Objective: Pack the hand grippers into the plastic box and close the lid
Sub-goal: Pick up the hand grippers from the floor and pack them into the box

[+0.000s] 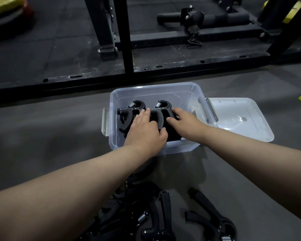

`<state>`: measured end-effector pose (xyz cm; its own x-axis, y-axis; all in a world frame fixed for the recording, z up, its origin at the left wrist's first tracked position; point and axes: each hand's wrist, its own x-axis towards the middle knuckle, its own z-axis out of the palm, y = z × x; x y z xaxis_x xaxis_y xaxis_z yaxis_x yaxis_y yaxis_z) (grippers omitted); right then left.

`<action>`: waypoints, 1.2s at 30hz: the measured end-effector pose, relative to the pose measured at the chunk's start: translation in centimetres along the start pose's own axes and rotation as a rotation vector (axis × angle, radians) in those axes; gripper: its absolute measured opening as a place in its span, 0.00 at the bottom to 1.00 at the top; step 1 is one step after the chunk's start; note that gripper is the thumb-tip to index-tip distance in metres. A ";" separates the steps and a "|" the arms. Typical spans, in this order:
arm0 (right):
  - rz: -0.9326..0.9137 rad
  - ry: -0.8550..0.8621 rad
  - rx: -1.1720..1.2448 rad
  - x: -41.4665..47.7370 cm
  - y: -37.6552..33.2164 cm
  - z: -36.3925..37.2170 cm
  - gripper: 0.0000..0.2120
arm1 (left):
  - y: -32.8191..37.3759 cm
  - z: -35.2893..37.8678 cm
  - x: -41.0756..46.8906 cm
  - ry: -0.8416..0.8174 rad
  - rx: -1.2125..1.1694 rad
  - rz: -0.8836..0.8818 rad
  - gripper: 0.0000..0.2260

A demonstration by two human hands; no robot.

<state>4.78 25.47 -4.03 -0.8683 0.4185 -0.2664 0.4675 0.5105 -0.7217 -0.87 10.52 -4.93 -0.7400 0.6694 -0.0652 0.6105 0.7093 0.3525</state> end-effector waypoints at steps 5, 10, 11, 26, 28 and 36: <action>-0.094 0.084 -0.164 0.2 0.5 0.5 0.14 | -0.2 0.1 -0.1 0.009 0.016 0.027 0.25; -0.353 0.250 -0.442 -3.2 0.9 0.7 0.20 | -0.5 0.0 -1.2 0.139 0.067 0.183 0.21; -0.382 0.257 -0.518 -4.1 1.4 0.9 0.22 | -0.7 -0.1 -1.4 0.152 0.085 0.208 0.20; -0.619 0.053 -0.834 -13.0 6.0 4.9 0.35 | -6.8 -1.8 -5.6 0.100 0.304 0.216 0.27; -0.666 -0.111 -0.874 -13.8 6.8 6.2 0.32 | -6.6 -1.6 -5.7 0.109 0.294 0.196 0.25; -0.406 -0.438 -0.769 -13.1 5.3 12.3 0.28 | -6.6 -1.4 -5.6 0.111 0.286 0.185 0.26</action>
<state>16.56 13.46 -12.18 -0.8994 -0.1344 -0.4159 -0.0351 0.9707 -0.2377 -1.14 1.76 -5.55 -0.6265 0.7751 0.0821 0.7794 0.6223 0.0720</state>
